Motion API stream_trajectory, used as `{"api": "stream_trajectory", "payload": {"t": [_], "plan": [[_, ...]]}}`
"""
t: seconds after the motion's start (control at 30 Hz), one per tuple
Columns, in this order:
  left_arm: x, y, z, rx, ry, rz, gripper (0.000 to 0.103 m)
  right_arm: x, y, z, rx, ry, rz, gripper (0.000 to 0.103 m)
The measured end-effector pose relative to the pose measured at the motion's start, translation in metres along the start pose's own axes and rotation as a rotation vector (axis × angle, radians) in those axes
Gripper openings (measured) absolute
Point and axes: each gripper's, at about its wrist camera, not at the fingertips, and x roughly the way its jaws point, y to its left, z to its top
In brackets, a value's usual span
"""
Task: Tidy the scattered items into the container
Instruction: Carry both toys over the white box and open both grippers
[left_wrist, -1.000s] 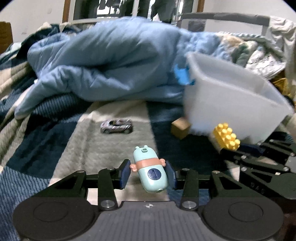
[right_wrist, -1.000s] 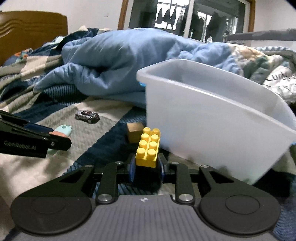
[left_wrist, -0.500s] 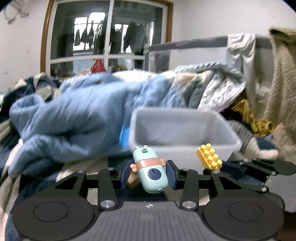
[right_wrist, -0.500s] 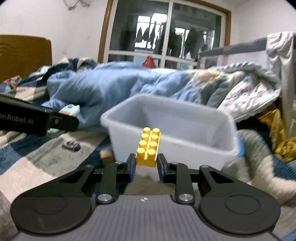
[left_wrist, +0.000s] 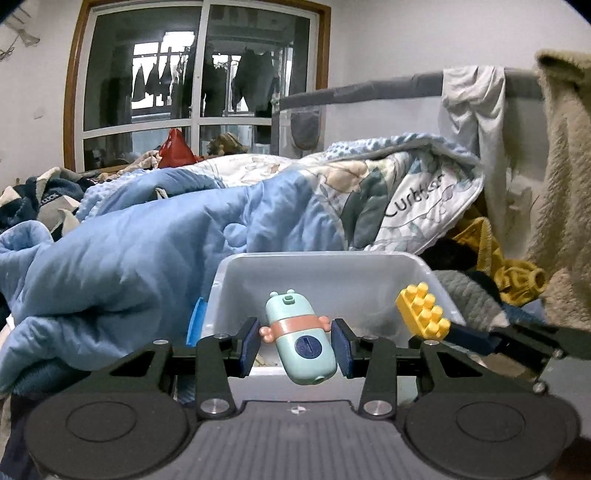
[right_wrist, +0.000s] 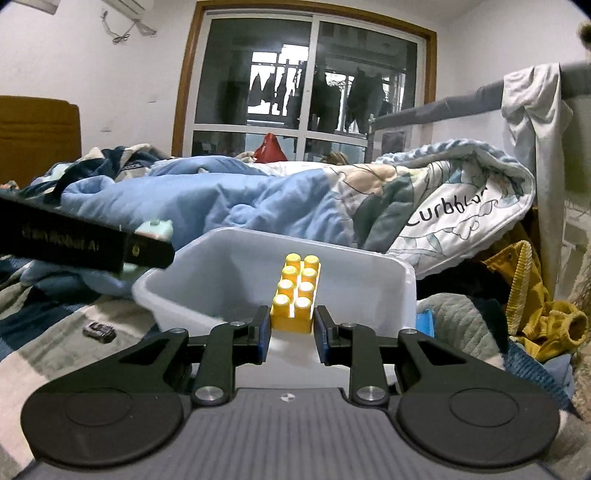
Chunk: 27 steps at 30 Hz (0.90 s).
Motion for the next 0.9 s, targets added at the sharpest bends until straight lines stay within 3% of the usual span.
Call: {"api": "stream_trajectory", "payload": {"t": [0.3,0.53,0.6,0.63,0.67,0.73,0.9], "plan": [[0.059,0.004,0.009,0.021,0.056,0.047,0.046,0.042,-0.017,0.012,0.035,0.029,0.019,0.028],[0.104,0.013,0.002,-0.044,0.139,0.061,0.046,0.083,-0.03,0.007,0.095,0.134,0.048,0.028],[0.111,0.015,-0.002,-0.064,0.159,0.044,0.05,0.087,-0.029,0.004,0.089,0.15,0.04,0.029],[0.111,0.016,-0.004,-0.068,0.161,0.041,0.061,0.088,-0.029,0.002,0.086,0.156,0.036,0.03],[0.11,0.017,-0.005,-0.069,0.158,0.038,0.071,0.088,-0.03,0.001,0.085,0.159,0.034,0.032],[0.106,0.018,-0.007,-0.071,0.151,0.031,0.073,0.088,-0.03,-0.001,0.076,0.16,0.024,0.048],[0.079,0.035,-0.002,-0.12,0.129,0.019,0.079,0.078,-0.027,0.003,0.059,0.132,0.006,0.06]]}}
